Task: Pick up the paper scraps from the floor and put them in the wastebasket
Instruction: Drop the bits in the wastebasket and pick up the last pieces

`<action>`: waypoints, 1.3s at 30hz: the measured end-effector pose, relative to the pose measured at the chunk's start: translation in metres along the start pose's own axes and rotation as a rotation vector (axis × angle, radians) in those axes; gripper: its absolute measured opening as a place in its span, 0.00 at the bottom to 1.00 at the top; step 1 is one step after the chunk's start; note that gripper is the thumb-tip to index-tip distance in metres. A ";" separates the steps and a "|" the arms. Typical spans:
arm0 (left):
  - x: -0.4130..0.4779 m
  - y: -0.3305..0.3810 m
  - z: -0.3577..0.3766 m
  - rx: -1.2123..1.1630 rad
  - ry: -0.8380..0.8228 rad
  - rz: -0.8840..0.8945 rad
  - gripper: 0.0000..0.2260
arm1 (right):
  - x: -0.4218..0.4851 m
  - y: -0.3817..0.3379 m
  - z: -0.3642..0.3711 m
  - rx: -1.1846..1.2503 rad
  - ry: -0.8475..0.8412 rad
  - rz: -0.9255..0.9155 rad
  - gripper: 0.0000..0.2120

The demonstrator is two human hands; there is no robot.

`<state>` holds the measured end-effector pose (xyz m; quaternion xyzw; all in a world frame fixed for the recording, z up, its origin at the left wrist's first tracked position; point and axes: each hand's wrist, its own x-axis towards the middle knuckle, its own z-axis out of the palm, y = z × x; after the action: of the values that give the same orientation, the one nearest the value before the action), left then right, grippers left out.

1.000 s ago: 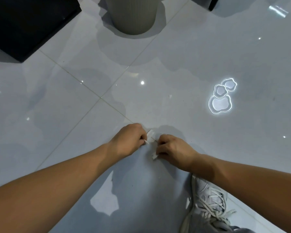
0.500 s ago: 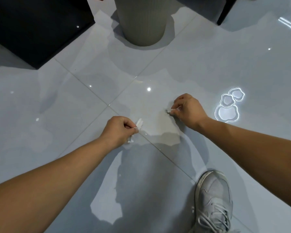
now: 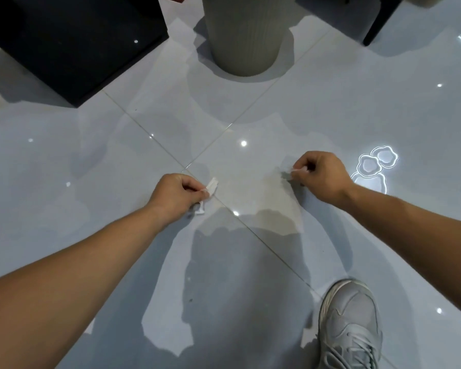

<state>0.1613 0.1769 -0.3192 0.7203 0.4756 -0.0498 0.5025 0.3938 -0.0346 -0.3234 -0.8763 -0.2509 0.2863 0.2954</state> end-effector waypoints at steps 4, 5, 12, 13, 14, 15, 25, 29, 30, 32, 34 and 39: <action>0.006 0.002 -0.012 -0.030 0.043 0.000 0.02 | 0.001 -0.012 -0.034 0.224 0.108 0.041 0.09; 0.007 0.004 -0.013 -0.052 0.043 -0.004 0.02 | 0.002 -0.016 -0.042 0.263 0.123 0.052 0.09; 0.009 0.067 -0.017 -0.207 0.038 0.169 0.04 | 0.001 -0.069 -0.078 0.355 0.162 -0.044 0.09; 0.009 0.086 -0.020 -0.245 0.052 0.221 0.05 | 0.004 -0.082 -0.082 0.362 0.160 -0.081 0.09; 0.010 0.108 -0.026 -0.284 0.070 0.278 0.04 | 0.009 -0.096 -0.089 0.375 0.160 -0.127 0.09; 0.011 0.131 -0.032 -0.318 0.090 0.340 0.04 | 0.016 -0.112 -0.098 0.395 0.167 -0.182 0.09; 0.088 0.313 -0.093 -0.160 0.342 0.583 0.04 | 0.134 -0.265 -0.168 0.394 0.296 -0.340 0.05; 0.122 0.347 -0.102 -0.033 0.409 0.509 0.04 | 0.178 -0.285 -0.168 0.280 0.234 -0.242 0.10; 0.127 0.352 -0.103 0.003 0.421 0.485 0.07 | 0.185 -0.286 -0.168 0.280 0.208 -0.226 0.13; 0.133 0.361 -0.104 0.027 0.399 0.458 0.16 | 0.196 -0.286 -0.167 0.296 0.205 -0.204 0.17; 0.135 0.363 -0.105 0.028 0.329 0.458 0.22 | 0.201 -0.282 -0.167 0.306 0.218 -0.208 0.17; 0.126 0.349 -0.100 -0.041 0.281 0.470 0.19 | 0.193 -0.271 -0.165 0.305 0.289 -0.240 0.04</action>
<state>0.4462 0.3190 -0.1036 0.8005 0.3612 0.1783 0.4439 0.5650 0.2109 -0.1038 -0.8174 -0.2621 0.1553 0.4890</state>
